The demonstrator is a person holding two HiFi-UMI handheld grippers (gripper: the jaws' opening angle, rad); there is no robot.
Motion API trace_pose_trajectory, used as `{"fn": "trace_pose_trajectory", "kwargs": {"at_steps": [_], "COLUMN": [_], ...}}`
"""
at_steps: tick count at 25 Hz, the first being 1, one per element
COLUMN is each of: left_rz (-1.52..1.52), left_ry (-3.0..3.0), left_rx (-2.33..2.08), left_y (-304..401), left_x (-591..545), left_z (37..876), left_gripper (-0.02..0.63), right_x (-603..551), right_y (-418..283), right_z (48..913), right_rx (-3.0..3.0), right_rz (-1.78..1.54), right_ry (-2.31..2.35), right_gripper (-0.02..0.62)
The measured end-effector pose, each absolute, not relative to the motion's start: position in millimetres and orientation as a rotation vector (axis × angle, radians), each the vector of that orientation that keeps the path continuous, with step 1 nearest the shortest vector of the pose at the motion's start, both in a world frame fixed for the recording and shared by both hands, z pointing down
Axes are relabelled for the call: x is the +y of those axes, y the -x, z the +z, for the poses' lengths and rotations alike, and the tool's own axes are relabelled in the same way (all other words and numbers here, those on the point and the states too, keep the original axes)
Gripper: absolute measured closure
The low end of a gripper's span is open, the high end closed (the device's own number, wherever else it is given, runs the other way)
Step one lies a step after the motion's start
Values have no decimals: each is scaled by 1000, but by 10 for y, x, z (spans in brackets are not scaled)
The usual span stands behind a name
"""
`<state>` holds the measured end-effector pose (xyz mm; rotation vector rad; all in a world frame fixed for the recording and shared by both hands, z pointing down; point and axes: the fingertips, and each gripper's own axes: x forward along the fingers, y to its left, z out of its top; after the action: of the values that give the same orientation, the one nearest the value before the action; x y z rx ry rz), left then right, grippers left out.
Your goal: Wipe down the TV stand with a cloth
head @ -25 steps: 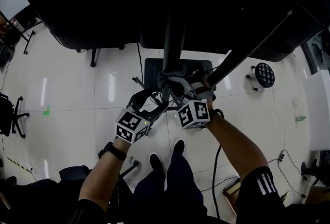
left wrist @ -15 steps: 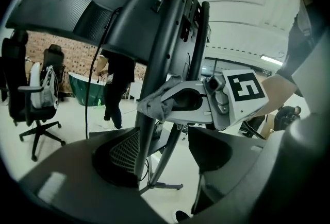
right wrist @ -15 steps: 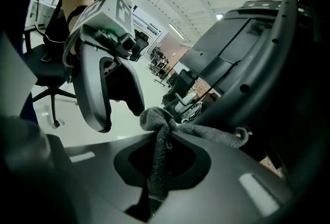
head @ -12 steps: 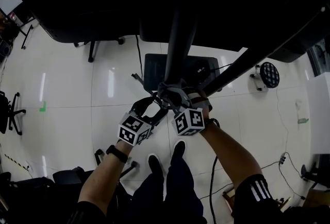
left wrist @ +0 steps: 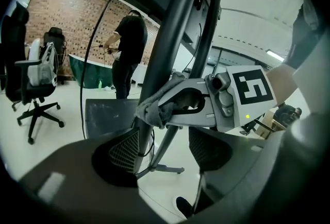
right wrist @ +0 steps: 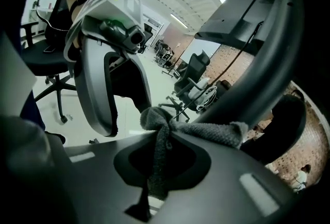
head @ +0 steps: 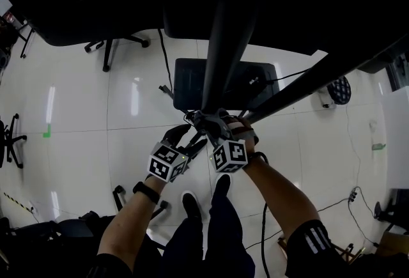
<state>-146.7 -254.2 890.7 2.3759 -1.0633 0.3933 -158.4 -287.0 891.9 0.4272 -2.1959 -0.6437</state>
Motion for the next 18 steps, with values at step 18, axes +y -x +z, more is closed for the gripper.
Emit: {"fn": "trace_pose_trajectory", "kwargs": {"at_steps": [18], "left_rz": [451], "left_ry": [-2294], "left_rx": [-1002], "left_y": [1409], "left_x": [-2340], "left_z": [9661], "left_gripper": [278], "right_x": [-2837], "right_y": [1439], "right_z": [10154], "right_rx": [-2166], "right_rz": [-336], "right_ry": [-424], "right_gripper": [575]}}
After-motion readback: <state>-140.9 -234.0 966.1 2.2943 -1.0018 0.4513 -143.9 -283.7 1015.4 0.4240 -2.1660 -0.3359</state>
